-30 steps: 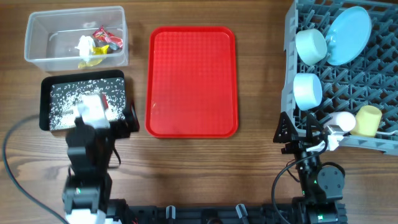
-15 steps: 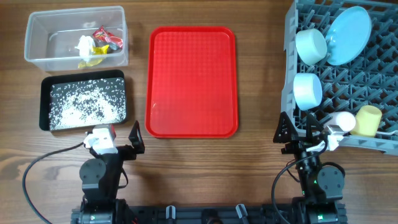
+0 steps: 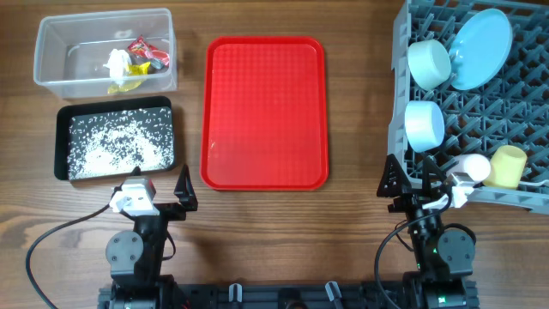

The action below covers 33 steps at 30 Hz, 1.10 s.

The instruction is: Sort waste into correct bins and load items into the dishwasher rack

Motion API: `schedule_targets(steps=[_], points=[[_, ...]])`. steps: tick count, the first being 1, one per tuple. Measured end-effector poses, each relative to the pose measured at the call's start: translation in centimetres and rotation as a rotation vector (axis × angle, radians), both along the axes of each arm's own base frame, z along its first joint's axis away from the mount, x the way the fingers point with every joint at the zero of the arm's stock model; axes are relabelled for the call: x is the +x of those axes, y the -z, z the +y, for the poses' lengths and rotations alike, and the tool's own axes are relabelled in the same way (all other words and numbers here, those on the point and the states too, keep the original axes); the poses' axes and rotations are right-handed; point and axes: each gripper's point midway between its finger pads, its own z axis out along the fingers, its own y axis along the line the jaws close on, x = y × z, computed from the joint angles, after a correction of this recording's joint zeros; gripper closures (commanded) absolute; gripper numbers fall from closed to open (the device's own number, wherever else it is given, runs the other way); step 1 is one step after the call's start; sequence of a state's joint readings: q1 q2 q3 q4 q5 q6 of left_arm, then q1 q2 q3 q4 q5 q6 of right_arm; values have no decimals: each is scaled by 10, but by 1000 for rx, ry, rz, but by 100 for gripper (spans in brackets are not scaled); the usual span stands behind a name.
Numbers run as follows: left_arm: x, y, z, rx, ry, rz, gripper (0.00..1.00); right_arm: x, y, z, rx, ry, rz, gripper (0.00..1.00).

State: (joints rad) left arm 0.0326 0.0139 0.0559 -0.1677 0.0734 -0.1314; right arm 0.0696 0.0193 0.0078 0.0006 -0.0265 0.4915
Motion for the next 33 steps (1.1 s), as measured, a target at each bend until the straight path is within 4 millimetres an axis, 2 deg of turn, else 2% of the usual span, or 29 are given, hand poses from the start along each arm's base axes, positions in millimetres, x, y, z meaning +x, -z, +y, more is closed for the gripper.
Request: schedule_targets(steps=[7, 12, 15, 20, 24, 33], points=[[0, -3, 0, 0, 0, -14, 0, 0, 0, 0, 0, 0, 0, 0], [2, -31, -1, 4, 4, -130, 0, 0, 0, 0, 0, 0, 0, 0], [2, -38, -1, 5, 4, -157, 0, 0, 0, 0, 0, 0, 0, 0], [2, -30, 0, 4, 3, -130, 0, 0, 0, 0, 0, 0, 0, 0], [4, -3, 0, 2, 0, -51, 0, 0, 0, 0, 0, 0, 0, 0], [4, -3, 1, 1, -4, -52, 0, 0, 0, 0, 0, 0, 0, 0]])
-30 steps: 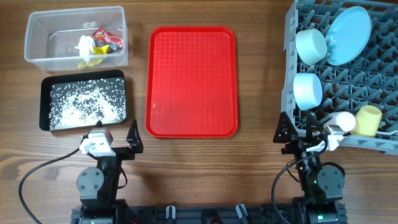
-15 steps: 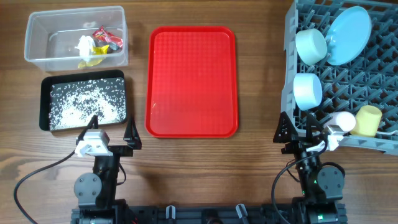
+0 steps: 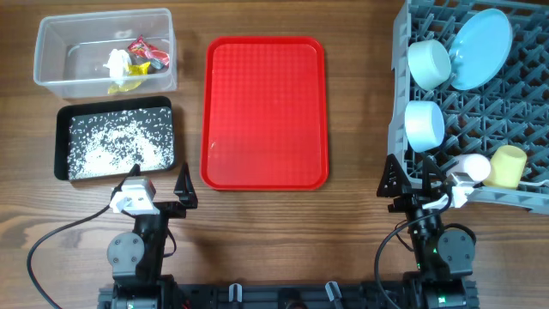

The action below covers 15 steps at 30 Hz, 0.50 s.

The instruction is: Sort waste into correct bins and load items into the dishwasher rack

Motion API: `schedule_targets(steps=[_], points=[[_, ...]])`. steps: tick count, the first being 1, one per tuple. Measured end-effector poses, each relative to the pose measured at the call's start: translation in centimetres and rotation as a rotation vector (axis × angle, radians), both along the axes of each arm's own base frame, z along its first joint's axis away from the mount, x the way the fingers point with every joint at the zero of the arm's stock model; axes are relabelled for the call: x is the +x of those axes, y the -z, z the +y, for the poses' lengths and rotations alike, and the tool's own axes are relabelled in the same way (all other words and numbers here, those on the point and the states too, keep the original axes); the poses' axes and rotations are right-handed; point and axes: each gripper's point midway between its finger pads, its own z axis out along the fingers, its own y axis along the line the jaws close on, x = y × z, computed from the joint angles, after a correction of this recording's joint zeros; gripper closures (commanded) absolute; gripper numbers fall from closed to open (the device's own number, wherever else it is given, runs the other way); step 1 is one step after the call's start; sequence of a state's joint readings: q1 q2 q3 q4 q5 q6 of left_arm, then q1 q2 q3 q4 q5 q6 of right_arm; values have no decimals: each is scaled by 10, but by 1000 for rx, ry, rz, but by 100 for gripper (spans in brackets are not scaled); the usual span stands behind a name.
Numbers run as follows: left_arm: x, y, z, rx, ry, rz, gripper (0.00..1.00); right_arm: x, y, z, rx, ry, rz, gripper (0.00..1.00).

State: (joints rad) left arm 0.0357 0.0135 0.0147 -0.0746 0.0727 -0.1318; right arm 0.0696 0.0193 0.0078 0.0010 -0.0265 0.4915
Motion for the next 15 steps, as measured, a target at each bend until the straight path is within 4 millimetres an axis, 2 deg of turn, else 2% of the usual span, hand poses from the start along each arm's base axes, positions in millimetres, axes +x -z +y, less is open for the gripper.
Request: schedule_targets(steps=[15], points=[[0, 0, 3, 0, -14, 0, 0, 0, 0, 0, 0, 0, 0, 0]])
